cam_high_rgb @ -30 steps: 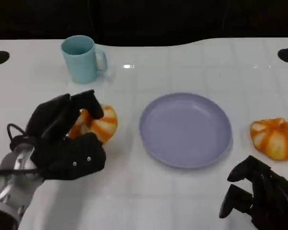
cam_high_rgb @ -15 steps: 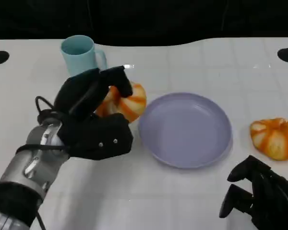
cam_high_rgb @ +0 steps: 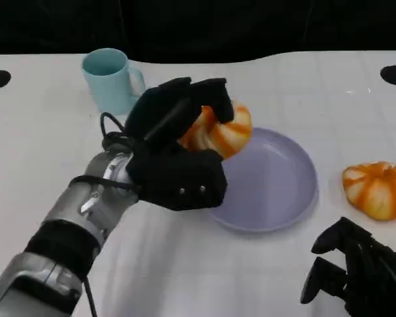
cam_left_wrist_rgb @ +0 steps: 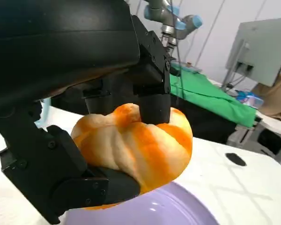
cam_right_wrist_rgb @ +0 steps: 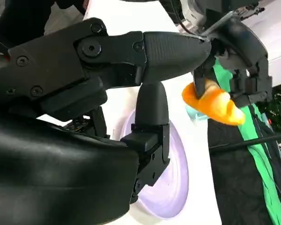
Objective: Grasp the bread from the table and place it into the plate.
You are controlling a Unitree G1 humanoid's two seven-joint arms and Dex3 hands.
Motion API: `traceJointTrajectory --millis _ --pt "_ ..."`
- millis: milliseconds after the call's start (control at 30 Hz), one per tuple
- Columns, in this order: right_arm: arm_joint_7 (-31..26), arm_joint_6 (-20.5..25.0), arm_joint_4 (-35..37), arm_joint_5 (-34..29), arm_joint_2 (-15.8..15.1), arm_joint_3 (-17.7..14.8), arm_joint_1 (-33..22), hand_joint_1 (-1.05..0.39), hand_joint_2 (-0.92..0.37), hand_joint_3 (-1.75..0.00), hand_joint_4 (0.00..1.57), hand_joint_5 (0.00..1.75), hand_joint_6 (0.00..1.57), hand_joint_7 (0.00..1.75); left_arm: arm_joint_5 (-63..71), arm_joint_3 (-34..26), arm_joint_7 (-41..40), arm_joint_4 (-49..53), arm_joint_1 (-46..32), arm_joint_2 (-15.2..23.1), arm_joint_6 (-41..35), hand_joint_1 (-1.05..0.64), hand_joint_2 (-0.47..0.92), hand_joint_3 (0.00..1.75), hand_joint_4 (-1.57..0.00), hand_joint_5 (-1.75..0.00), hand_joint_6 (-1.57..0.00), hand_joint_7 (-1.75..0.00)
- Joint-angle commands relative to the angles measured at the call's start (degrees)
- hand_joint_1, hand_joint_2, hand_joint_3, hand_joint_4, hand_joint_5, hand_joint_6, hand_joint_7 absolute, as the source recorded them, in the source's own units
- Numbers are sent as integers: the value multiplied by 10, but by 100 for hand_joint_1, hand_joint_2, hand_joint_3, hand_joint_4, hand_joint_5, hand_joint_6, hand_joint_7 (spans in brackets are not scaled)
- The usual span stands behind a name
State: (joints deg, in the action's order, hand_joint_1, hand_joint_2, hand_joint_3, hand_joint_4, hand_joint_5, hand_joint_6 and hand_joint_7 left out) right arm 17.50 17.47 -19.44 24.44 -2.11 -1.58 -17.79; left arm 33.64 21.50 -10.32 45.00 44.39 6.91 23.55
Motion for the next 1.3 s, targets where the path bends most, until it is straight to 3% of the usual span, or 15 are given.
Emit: traceJointTrajectory --millis 33,433,867,900,967,1033,1067,1100,1167,1233,1300 --pt "1 -5 -2 3 -2 1 -1 -52 -92 -44 62 175 40 166 4 10 -13 46 38 -14 14 -15 44 130 -91 -175 -71 -175" --pt "-2 -1 -6 4 -4 5 -3 -51 -92 -45 60 175 40 166 2 31 -13 150 88 -60 39 -13 46 130 -89 -175 -71 -175" --pt "-5 -3 -11 7 3 8 -9 -51 -92 -45 60 175 39 165 13 55 -23 199 119 -96 19 -15 47 118 -87 -175 -66 -175" --pt "-5 -5 -11 5 2 8 -9 -51 -92 -45 60 175 39 165 10 54 -11 201 121 -97 14 -16 49 116 -86 -175 -66 -170" --pt "-5 -9 -11 0 1 10 -9 -51 -92 -46 60 175 39 165 8 53 5 202 123 -97 8 -19 53 105 -82 -175 -69 -139" --pt "-5 -12 -10 -4 1 12 -9 -51 -92 -46 60 175 39 165 8 54 10 201 123 -97 3 -20 62 79 -78 -175 -75 -97" --pt "-4 -13 -10 -3 1 12 -9 -51 -92 -46 60 175 39 166 11 56 11 199 123 -97 -3 -20 66 72 -77 -174 -77 -87" --pt "-4 -11 -11 0 1 12 -9 -51 -92 -47 60 175 39 166 12 57 14 198 123 -96 -7 -21 76 52 -68 -170 -74 -64" --pt "-3 -8 -11 5 2 11 -10 -51 -92 -47 61 175 38 166 13 59 22 195 122 -95 -13 -24 88 29 -58 -151 -73 -37" --pt "-2 -9 -12 6 2 10 -10 -51 -92 -47 60 175 38 167 13 59 32 192 121 -93 -18 -32 91 21 -53 -104 -67 -18" --pt "-3 -8 -13 6 2 11 -11 -51 -92 -47 60 175 38 167 14 59 34 190 120 -92 -17 -36 92 16 -53 -80 -64 -10"
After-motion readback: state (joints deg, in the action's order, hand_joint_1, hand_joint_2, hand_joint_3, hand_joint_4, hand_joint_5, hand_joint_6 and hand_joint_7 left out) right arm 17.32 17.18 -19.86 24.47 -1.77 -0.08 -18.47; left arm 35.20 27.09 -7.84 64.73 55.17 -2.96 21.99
